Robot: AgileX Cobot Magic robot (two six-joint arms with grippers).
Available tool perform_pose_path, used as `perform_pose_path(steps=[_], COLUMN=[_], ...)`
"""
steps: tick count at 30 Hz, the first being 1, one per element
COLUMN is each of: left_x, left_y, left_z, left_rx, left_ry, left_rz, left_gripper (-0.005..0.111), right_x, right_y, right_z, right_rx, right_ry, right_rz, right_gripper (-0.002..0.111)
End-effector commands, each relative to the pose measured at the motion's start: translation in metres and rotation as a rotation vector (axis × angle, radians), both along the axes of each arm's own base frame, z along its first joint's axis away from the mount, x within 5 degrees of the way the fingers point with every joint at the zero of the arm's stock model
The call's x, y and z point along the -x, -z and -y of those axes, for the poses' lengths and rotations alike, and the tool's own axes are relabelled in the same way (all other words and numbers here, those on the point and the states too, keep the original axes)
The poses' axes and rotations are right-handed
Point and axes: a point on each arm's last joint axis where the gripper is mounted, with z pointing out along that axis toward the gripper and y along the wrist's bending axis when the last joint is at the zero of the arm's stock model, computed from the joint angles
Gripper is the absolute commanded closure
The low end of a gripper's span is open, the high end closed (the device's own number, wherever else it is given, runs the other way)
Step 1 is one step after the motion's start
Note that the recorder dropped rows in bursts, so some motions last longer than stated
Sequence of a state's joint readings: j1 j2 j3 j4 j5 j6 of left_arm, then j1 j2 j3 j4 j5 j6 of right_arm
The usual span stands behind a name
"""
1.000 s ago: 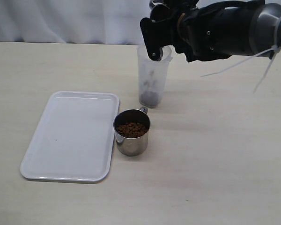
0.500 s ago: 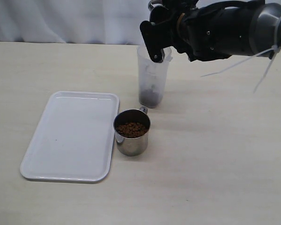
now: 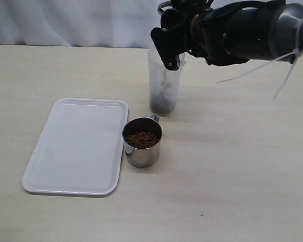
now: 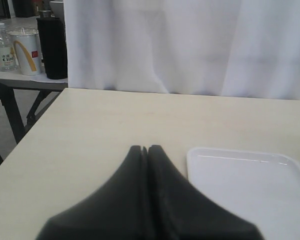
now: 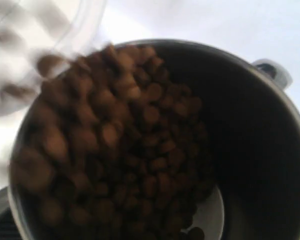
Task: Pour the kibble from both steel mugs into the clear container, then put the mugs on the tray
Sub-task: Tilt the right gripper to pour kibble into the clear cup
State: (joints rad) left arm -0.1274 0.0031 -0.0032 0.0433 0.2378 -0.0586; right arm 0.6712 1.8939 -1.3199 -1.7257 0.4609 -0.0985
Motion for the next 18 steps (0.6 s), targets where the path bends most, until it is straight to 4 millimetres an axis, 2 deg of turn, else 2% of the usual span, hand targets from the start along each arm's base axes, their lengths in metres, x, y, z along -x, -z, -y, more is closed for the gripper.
perform_pose_path(steps=[1, 18], left_x=[0.0001, 0.0001], left_y=[0.0005, 0.0005], left_z=[0.0, 0.0], left_rx=[0.002, 0.002], left_ry=[0.0, 0.0], left_rz=[0.004, 0.004], left_gripper=[0.107, 0.107], right_x=[0.0048, 0.0078], right_y=[-0.0065, -0.0088], right_z=[-0.0052, -0.006], right_rx=[0.023, 0.082], right_ry=[0.007, 0.036], right_rz=[0.04, 0.076], right_gripper=[0.104, 0.104])
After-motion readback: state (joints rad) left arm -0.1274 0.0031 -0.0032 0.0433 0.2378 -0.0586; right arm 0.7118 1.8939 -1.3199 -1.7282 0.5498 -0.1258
